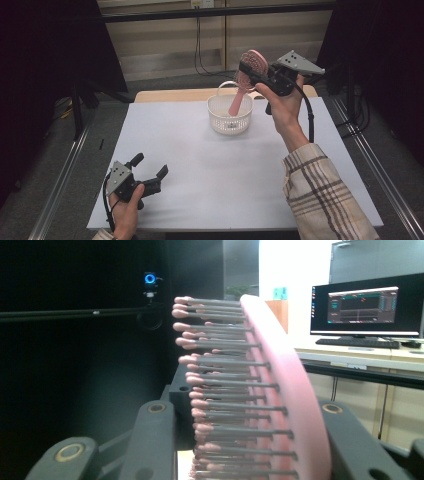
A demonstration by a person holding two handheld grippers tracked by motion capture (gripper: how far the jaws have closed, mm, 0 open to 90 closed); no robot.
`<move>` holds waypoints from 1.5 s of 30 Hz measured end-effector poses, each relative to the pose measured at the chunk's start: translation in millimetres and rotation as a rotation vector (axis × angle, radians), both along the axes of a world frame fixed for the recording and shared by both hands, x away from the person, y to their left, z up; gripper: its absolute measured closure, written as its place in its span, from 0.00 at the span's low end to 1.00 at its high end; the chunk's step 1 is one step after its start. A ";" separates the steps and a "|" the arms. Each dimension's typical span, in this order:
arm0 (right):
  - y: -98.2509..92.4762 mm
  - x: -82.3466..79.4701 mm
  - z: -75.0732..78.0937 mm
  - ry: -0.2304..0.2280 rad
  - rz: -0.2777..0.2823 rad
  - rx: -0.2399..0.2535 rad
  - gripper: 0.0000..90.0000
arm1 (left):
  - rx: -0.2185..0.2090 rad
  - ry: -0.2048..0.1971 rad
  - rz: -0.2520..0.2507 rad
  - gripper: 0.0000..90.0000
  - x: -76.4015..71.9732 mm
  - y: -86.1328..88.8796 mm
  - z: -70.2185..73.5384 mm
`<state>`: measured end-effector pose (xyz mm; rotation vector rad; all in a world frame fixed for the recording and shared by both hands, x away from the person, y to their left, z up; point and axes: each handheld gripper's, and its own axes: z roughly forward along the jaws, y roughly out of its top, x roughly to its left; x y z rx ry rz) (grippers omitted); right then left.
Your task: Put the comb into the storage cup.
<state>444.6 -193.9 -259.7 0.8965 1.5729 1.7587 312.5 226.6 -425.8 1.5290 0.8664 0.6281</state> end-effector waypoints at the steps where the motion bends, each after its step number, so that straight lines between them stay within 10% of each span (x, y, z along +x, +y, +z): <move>1: 0.6 0.5 -0.9 0.006 -0.004 -0.001 0.69 | 0.000 0.001 0.008 0.04 -0.1 -0.4 -0.3; 45: 3.7 40.1 -51.1 0.056 -0.095 -0.027 0.69 | -0.002 -0.003 -0.003 0.04 -1.0 0.6 0.7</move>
